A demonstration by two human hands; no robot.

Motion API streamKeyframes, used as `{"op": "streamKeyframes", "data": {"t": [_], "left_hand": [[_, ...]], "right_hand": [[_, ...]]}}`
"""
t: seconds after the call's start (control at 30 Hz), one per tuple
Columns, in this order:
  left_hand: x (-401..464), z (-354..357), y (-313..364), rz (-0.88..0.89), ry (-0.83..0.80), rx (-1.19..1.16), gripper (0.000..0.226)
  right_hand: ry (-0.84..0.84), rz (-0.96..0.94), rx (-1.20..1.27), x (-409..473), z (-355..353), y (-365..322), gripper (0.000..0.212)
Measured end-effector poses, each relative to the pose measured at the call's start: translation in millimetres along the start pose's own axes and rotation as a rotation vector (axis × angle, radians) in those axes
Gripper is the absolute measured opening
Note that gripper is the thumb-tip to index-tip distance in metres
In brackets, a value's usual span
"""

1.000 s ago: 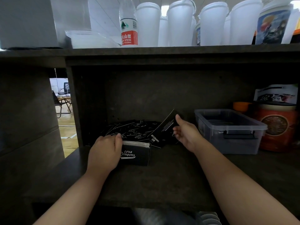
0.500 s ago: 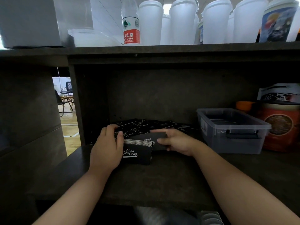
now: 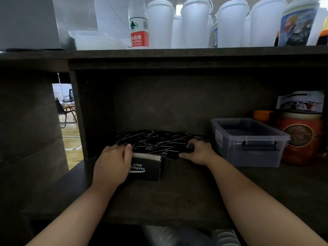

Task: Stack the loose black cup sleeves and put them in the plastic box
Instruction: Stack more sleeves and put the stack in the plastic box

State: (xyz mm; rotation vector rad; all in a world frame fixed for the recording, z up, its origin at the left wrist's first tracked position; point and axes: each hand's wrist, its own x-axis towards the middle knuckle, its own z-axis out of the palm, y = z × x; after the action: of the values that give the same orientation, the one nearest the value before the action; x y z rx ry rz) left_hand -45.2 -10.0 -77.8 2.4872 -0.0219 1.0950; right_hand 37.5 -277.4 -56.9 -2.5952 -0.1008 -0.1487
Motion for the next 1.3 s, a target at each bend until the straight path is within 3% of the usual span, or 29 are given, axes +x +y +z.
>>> {"op": "streamKeyframes", "data": {"t": [0.1, 0.27, 0.43, 0.53, 0.73, 0.8, 0.9, 1.1, 1.2, 1.27, 1.3], "left_hand": [[0, 0, 0, 0.019, 0.001, -0.009, 0.041], [1, 1, -2, 0.020, -0.008, -0.016, 0.039], [1, 1, -1, 0.018, -0.011, -0.011, 0.040], [1, 0, 0, 0.012, -0.021, -0.012, 0.041], [0, 0, -1, 0.010, -0.027, -0.015, 0.040], [0, 0, 0, 0.016, -0.021, -0.007, 0.039], [-1, 0, -1, 0.016, -0.022, -0.010, 0.039], [1, 0, 1, -0.037, 0.017, -0.064, 0.026], [0, -1, 2, -0.033, 0.021, -0.056, 0.026], [-1, -1, 2, -0.019, -0.009, -0.008, 0.034], [-1, -1, 3, -0.024, -0.022, 0.011, 0.039]], "right_hand": [[-0.012, 0.024, 0.001, 5, 3, 7, 0.074], [0.139, -0.054, -0.008, 6, -1, 4, 0.040], [0.796, -0.241, 0.115, -8, -18, -6, 0.020], [0.848, -0.216, 0.248, -13, -19, -9, 0.022], [0.550, -0.026, 0.898, -12, -16, -21, 0.021], [0.505, -0.036, 0.884, -11, -16, -23, 0.004], [0.365, -0.081, 0.923, -11, -14, -26, 0.035], [-0.045, -0.216, 0.812, -25, -9, -39, 0.033], [-0.410, -0.231, 0.857, -37, -8, -47, 0.022], [-0.635, -0.190, 0.895, -47, -1, -57, 0.029], [-0.665, -0.154, 0.934, -53, 6, -65, 0.034]]}}
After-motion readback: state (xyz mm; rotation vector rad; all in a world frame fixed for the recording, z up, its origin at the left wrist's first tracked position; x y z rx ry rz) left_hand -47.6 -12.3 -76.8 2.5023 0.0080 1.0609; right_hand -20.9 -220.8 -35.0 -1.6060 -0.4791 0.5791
